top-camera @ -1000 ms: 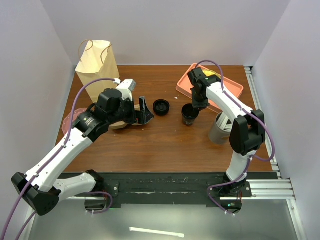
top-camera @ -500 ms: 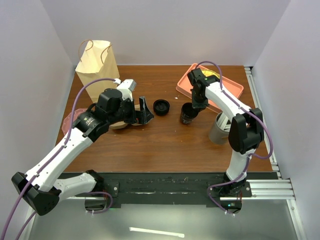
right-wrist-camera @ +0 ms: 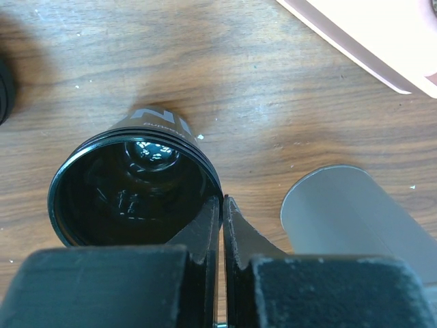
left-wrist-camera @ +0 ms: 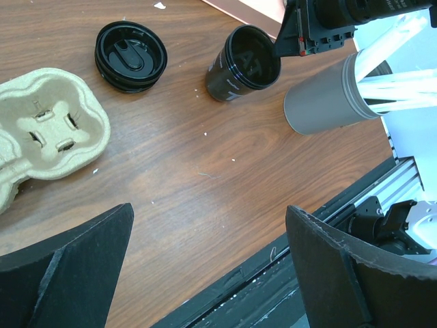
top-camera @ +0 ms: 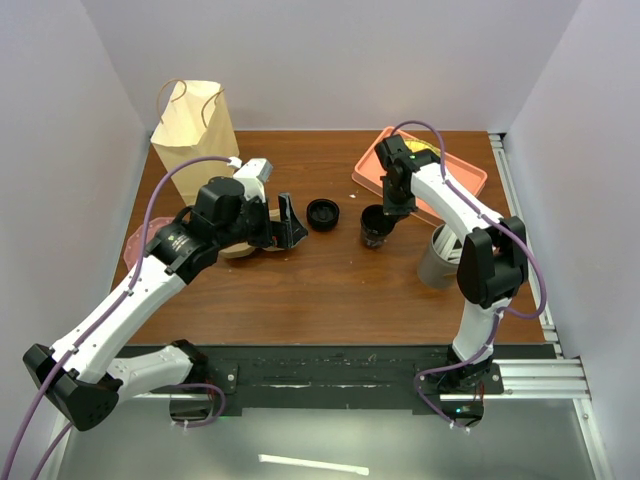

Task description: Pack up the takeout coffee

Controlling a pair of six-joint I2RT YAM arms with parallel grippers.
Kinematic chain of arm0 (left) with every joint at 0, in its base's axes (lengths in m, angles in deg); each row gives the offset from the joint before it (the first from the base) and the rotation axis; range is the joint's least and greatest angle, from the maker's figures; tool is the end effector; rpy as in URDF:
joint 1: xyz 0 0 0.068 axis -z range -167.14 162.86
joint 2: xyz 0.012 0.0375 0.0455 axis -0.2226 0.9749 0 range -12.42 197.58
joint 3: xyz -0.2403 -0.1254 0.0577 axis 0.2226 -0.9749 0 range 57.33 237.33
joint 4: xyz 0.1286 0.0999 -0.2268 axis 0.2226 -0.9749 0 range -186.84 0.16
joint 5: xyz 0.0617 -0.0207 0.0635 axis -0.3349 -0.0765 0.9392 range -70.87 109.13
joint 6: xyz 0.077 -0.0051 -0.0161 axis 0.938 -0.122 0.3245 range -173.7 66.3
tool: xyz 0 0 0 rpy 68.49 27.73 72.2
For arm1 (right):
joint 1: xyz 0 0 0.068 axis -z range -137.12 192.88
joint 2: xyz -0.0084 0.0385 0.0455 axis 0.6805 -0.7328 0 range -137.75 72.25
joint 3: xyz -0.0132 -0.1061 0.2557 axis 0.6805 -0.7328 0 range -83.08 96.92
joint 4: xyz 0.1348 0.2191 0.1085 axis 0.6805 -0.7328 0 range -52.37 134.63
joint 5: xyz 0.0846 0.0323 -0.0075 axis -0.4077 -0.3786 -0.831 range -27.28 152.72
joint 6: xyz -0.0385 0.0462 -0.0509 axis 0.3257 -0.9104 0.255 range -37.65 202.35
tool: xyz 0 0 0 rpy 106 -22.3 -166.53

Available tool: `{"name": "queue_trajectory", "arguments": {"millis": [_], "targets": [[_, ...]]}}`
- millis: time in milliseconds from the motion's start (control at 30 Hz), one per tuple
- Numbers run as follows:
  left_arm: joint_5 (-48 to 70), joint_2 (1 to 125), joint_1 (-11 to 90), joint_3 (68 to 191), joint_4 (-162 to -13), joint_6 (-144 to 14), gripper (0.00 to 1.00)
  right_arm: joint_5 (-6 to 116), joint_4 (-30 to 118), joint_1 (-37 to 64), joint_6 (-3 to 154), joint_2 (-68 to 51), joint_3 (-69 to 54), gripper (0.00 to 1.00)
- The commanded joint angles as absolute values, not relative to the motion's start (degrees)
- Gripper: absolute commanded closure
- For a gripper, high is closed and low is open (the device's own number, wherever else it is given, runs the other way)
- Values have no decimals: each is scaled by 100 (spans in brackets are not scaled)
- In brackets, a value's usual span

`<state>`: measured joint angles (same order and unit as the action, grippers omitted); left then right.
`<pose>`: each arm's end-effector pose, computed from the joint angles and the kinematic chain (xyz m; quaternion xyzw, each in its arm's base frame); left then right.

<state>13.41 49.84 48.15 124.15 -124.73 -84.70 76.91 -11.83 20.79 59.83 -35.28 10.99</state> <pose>0.2208 -0.1645 0.3606 0.0572 0.8649 -0.3079 0.3924 0.3947 0.1424 0.2355 0.0252 0.9771 -0.0469 0.2062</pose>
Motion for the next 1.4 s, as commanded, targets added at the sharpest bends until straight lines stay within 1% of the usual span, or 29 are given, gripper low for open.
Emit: {"name": "queue_trajectory", "arguments": {"millis": [0, 200, 367, 433, 467, 500, 600, 633, 667, 767, 800, 967, 1100, 1200, 1233, 1367], "targets": [[1351, 4998, 4819, 12430, -12271, -8543, 2, 7678, -1170, 2100, 5932, -3322, 1334, 100], [1280, 5042, 4819, 12439, -12245, -8578, 2, 7670, -1135, 2100, 5959, -3217, 1220, 100], [1245, 5068, 4819, 12439, -12209, -8595, 2, 7660, -1153, 2091, 5941, -3173, 1211, 96], [1236, 5077, 4819, 12447, -12218, -8595, 2, 7643, -1144, 2100, 5959, -3190, 1202, 96], [1228, 5086, 4819, 12448, -12218, -8595, 2, 7626, -1144, 2091, 5985, -3191, 1202, 99], [1227, 5095, 4819, 12456, -12209, -8595, 2, 7573, -1144, 2100, 5994, -3199, 1193, 100], [1219, 5104, 4828, 12483, -12218, -8604, 2, 7529, -1126, 2100, 5994, -3199, 1211, 100], [1219, 5104, 4819, 12491, -12218, -8604, 2, 7546, -1144, 2100, 5985, -3191, 1228, 99], [1219, 5112, 4819, 12491, -12227, -8604, 2, 7555, -1144, 2100, 5959, -3199, 1246, 94], [1236, 5104, 4828, 12500, -12227, -8604, 2, 7564, -1188, 2100, 5933, -3226, 1290, 86], [1236, 5112, 4819, 12500, -12235, -8604, 2, 7555, -1188, 2091, 5932, -3226, 1316, 85], [1254, 5104, 4819, 12500, -12253, -8604, 2, 7529, -1188, 2091, 5923, -3261, 1360, 91], [1262, 5112, 4828, 12500, -12253, -8604, 2, 7520, -1206, 2100, 5915, -3296, 1404, 93], [1263, 5130, 4828, 12500, -12244, -8604, 2, 7572, -1241, 2100, 5906, -3305, 1448, 81], [1263, 5121, 4828, 12500, -12244, -8604, 2, 7581, -1223, 2091, 5889, -3296, 1448, 78], [1263, 5139, 4819, 12500, -12253, -8604, 2, 7590, -1232, 2091, 5888, -3296, 1474, 81]]}}
